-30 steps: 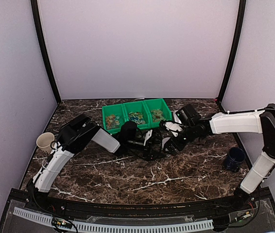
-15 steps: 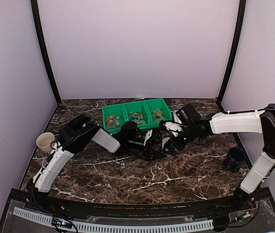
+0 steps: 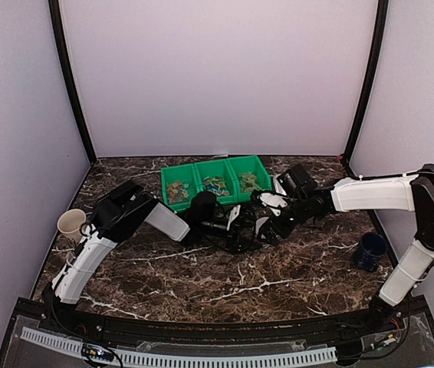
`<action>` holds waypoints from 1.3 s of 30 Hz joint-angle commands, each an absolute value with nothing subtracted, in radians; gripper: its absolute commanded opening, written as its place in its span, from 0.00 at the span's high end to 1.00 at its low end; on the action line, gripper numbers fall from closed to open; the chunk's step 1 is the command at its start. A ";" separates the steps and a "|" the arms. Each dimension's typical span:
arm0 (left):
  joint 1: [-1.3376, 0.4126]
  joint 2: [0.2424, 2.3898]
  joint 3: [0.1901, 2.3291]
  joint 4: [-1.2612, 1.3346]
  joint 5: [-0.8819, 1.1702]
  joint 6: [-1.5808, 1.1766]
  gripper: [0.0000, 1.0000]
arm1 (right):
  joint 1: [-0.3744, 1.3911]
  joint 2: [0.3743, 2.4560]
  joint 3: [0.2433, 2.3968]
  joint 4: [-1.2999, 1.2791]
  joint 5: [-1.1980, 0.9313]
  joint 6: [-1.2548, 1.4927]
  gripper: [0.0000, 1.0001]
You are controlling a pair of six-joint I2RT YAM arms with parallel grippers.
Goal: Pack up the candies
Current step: Press the box lid onto the packing bottle.
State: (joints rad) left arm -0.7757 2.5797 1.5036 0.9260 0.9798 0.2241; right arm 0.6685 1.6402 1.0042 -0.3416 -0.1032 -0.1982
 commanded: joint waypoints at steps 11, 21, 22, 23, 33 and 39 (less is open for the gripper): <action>-0.769 2.727 1.429 0.675 0.977 0.351 0.17 | 0.681 1.603 1.062 -0.316 -0.054 -0.227 0.02; -0.769 2.727 1.427 0.676 0.976 0.351 0.17 | 0.680 1.614 1.045 -0.304 -0.091 -0.206 0.07; -0.769 2.727 1.427 0.677 0.976 0.350 0.17 | 0.679 1.615 1.043 -0.303 -0.088 -0.204 0.07; -0.769 2.727 1.427 0.678 0.976 0.351 0.17 | 0.678 1.617 1.040 -0.303 -0.088 -0.203 0.07; -0.769 2.726 1.427 0.679 0.970 0.347 0.17 | 0.673 1.623 0.999 -0.286 -0.081 -0.177 0.09; -0.769 2.727 1.427 0.681 0.963 0.344 0.17 | 0.671 1.624 1.006 -0.287 -0.071 -0.159 0.18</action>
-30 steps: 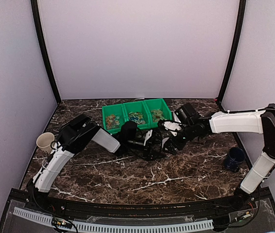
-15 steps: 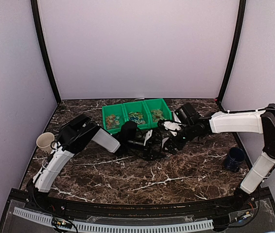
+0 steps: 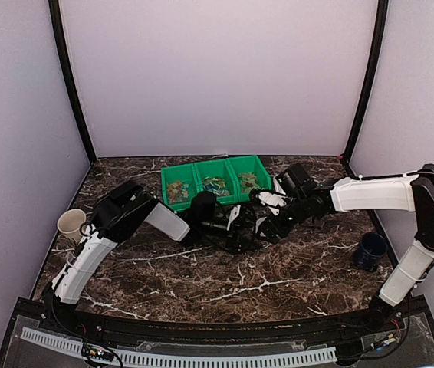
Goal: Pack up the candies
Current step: Press the box lid onto the packing bottle.
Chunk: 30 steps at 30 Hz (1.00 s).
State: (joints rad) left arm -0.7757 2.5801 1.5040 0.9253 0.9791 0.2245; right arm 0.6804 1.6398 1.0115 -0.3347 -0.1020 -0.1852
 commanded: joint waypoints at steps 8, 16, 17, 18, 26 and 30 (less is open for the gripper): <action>-0.771 2.725 1.421 0.694 0.937 0.340 0.17 | 0.670 1.614 0.979 -0.254 -0.056 -0.116 0.24; -0.781 2.715 1.399 0.740 0.871 0.308 0.17 | 0.676 1.605 0.931 -0.211 0.000 -0.044 0.26; -0.781 2.713 1.395 0.748 0.864 0.299 0.18 | 0.678 1.603 0.922 -0.203 0.009 -0.032 0.27; -0.782 2.710 1.389 0.760 0.856 0.289 0.18 | 0.680 1.602 0.914 -0.197 0.021 -0.018 0.28; -0.794 2.696 1.373 0.787 0.768 0.256 0.19 | 0.728 1.602 0.880 -0.153 0.130 0.108 0.28; -0.796 2.691 1.368 0.790 0.752 0.253 0.18 | 0.756 1.602 0.868 -0.131 0.180 0.198 0.29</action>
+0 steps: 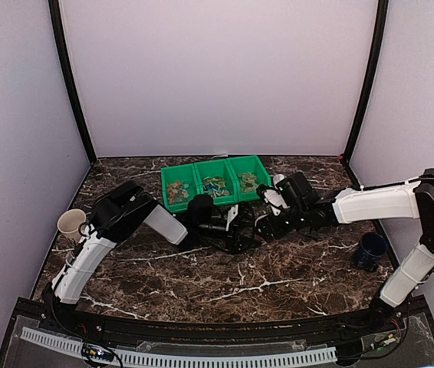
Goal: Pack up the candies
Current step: Press the box lid onto the packing bottle.
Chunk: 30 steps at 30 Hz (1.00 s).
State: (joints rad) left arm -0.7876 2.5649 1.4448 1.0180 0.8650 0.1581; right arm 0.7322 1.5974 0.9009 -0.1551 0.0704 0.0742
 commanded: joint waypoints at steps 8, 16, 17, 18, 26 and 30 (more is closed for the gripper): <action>-0.797 2.698 1.367 0.808 0.815 0.258 0.07 | 0.795 1.602 0.886 -0.121 0.255 0.293 0.28; -0.796 2.704 1.365 0.818 0.841 0.259 0.01 | 0.793 1.510 0.856 -0.099 0.303 0.312 0.26; -0.796 2.704 1.366 0.818 0.842 0.258 0.01 | 0.792 1.501 0.852 -0.094 0.304 0.310 0.26; -0.796 2.706 1.369 0.819 0.844 0.256 0.01 | 0.790 1.493 0.848 -0.091 0.303 0.310 0.26; -0.798 2.707 1.390 0.799 0.844 0.237 0.01 | 0.765 1.469 0.823 -0.066 0.273 0.312 0.25; -0.800 2.717 1.417 0.775 0.859 0.230 0.01 | 0.763 1.435 0.815 -0.072 0.302 0.297 0.24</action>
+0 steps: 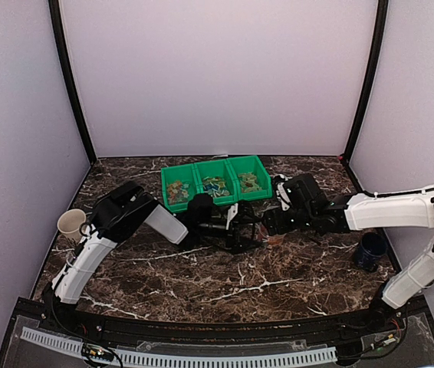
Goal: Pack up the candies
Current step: Press the box lid onto the packing bottle.
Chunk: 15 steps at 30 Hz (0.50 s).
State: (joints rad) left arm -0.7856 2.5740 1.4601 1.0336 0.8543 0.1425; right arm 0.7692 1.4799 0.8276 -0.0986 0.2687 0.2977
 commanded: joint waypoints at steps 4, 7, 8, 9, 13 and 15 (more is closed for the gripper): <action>-0.809 2.734 1.466 0.736 0.867 0.228 0.01 | 0.750 1.411 0.821 -0.097 0.295 0.279 0.23; -0.816 2.748 1.498 0.712 0.868 0.234 0.01 | 0.747 1.411 0.820 -0.113 0.271 0.273 0.22; -0.817 2.755 1.510 0.699 0.869 0.236 0.01 | 0.747 1.413 0.818 -0.115 0.262 0.273 0.22; -0.819 2.761 1.523 0.685 0.873 0.236 0.01 | 0.747 1.418 0.816 -0.115 0.254 0.275 0.22; -0.819 2.783 1.556 0.666 0.903 0.235 0.01 | 0.746 1.423 0.800 -0.123 0.243 0.293 0.22; -0.820 2.794 1.569 0.662 0.913 0.232 0.01 | 0.746 1.403 0.780 -0.116 0.245 0.309 0.22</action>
State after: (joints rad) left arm -0.7994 2.6373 1.6119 0.9386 0.9295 0.1558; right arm 0.7517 1.4235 0.8146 -0.1261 0.2577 0.2867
